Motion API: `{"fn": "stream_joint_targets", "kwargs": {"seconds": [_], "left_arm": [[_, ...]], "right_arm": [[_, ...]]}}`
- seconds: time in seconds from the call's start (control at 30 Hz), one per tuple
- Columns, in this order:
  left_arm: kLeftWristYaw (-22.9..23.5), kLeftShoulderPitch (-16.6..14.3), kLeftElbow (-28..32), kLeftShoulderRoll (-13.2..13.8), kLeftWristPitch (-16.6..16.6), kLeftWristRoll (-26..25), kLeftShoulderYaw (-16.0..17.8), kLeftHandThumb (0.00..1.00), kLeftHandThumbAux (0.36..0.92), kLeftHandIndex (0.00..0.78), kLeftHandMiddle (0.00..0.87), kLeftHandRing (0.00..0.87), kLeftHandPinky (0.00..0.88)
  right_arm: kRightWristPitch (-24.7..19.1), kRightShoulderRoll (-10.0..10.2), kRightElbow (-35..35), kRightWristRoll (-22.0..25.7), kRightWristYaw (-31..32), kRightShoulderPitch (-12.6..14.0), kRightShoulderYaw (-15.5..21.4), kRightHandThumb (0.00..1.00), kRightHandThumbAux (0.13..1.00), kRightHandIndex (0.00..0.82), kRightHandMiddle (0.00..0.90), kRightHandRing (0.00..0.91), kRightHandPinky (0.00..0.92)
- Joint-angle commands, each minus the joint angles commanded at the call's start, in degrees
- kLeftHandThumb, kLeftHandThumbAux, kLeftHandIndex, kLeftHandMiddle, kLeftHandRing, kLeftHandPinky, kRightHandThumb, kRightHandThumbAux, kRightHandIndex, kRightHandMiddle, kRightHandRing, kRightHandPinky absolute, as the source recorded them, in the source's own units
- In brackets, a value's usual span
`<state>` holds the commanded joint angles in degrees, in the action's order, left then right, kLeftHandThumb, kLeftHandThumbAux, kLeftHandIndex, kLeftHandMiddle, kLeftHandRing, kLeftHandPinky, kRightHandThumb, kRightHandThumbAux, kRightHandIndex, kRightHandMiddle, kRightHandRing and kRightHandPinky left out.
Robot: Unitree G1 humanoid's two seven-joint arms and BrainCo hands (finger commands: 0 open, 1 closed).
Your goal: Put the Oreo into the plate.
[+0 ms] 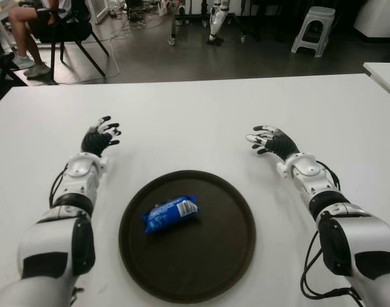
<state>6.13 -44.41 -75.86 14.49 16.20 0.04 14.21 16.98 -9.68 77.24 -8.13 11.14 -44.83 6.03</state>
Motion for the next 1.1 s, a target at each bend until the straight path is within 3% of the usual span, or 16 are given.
{"fn": "stream_joint_targets", "kwargs": {"seconds": [0.73,1.1], "left_arm": [[-0.82,2.72,-0.06,-1.21,1.94,0.07,-0.01,0.062,0.708,0.167,0.263,0.273,0.303],[-0.53,2.37,0.07,-1.87,1.94,-0.02,0.00,0.078,0.683,0.175,0.267,0.281,0.304]], "right_arm": [[1.17,-0.37,0.05,-0.35,-0.30,2.70,-0.36,0.119,0.598,0.228,0.379,0.400,0.424],[0.83,-0.55,0.08,-0.09,-0.36,2.86,-0.07,0.138,0.603,0.227,0.376,0.399,0.414]]}}
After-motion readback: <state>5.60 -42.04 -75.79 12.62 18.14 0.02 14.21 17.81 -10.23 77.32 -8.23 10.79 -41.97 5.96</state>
